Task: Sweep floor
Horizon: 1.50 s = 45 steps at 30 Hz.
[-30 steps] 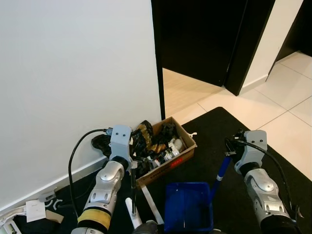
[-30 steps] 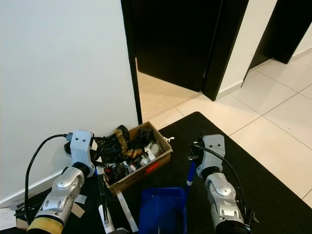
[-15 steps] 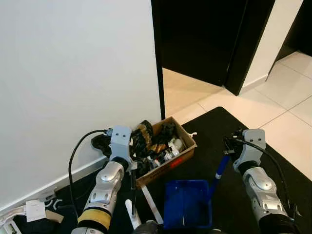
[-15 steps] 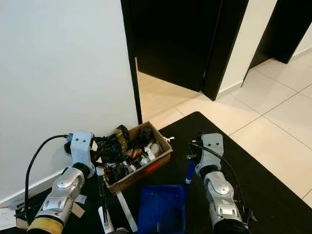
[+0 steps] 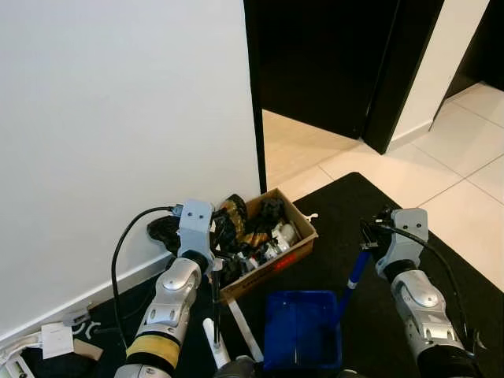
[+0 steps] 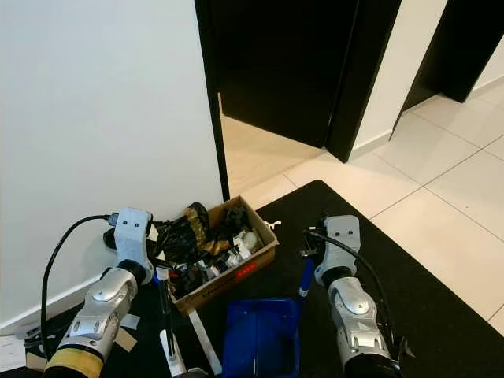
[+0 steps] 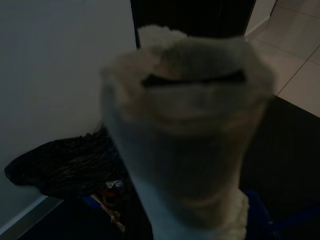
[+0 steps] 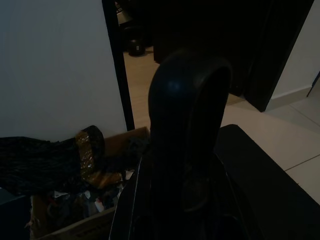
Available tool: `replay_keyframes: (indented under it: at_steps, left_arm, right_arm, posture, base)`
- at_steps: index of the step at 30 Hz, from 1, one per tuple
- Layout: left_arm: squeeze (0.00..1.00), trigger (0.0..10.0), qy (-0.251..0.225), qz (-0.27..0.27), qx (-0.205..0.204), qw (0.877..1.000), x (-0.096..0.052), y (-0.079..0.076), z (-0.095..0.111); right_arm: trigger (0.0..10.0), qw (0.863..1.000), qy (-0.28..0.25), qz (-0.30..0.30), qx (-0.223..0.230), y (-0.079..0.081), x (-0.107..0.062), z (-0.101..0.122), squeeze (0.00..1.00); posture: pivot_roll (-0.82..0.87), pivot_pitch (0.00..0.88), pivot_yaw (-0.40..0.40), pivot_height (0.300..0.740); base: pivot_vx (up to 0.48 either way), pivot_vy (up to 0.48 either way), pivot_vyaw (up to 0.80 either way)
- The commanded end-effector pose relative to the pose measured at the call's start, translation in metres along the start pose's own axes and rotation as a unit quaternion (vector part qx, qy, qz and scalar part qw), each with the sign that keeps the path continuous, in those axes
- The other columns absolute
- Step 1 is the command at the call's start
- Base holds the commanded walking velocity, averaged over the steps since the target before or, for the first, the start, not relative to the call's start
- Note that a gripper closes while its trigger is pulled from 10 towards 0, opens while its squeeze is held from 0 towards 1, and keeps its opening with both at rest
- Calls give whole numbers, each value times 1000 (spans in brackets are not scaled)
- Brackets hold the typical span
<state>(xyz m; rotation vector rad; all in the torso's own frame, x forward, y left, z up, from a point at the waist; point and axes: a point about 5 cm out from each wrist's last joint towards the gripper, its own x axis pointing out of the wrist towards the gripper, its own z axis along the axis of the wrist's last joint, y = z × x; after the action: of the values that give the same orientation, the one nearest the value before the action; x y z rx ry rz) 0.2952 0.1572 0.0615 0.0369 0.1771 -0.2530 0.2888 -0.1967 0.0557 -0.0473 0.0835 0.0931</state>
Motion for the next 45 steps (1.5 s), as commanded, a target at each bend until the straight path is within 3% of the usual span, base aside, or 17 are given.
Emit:
replay_keyframes:
  at_steps: [1, 45]
  left_arm:
    - [0, 10000, -10, 4, 18, 1000, 0, 4, 5]
    - [0, 10000, 1, 8, 19, 1000, -4, 3, -2]
  right_arm:
    - [10000, 1000, -15, 4, 0, 2, 2, 5, 0]
    - [10000, 1000, -21, -3, 4, 6, 2, 5, 0]
  posture:
    - [87, 59, 55, 740]
    - [93, 58, 55, 740]
  base:
    - [0, 0, 0]
    - [0, 0, 0]
